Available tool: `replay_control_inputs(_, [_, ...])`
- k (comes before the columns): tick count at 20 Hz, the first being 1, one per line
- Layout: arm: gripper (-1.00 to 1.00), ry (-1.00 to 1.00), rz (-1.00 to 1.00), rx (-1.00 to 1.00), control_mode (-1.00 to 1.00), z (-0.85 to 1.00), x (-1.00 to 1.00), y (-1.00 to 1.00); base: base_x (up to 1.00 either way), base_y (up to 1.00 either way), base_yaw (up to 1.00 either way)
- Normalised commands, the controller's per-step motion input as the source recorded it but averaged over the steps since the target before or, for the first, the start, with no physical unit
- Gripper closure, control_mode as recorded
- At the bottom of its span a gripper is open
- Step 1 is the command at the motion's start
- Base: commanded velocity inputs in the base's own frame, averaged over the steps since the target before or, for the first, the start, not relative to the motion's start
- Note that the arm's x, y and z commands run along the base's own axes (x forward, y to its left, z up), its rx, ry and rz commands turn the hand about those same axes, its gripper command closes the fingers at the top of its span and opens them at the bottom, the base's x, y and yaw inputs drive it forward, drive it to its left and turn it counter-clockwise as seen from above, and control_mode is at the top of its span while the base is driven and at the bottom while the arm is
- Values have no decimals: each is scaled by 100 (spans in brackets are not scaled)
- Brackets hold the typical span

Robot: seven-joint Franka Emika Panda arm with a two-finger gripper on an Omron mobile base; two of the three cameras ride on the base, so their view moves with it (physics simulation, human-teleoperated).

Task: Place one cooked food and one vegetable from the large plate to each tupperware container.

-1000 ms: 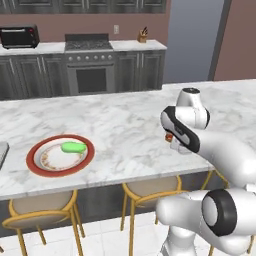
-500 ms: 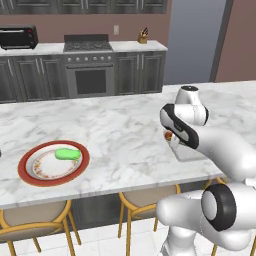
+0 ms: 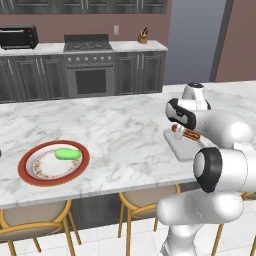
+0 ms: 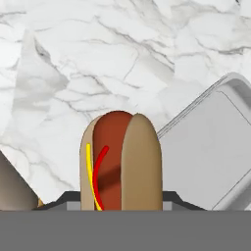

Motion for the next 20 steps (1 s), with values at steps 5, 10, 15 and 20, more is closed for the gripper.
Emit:
replay_control_inputs(5, [100, 2, -40, 0, -100, -11, 65, -22, 0, 0, 0])
replay_control_inputs(10, [100, -6, -41, 5, -100, -48, 29, -26, 0, 0, 0])
replay_control_inputs(15, [100, -5, -30, 9, -100, -44, 18, -15, 0, 0, 0])
replay_control_inputs(20, [100, 0, -13, 7, -100, -25, 36, -8, 0, 0, 0])
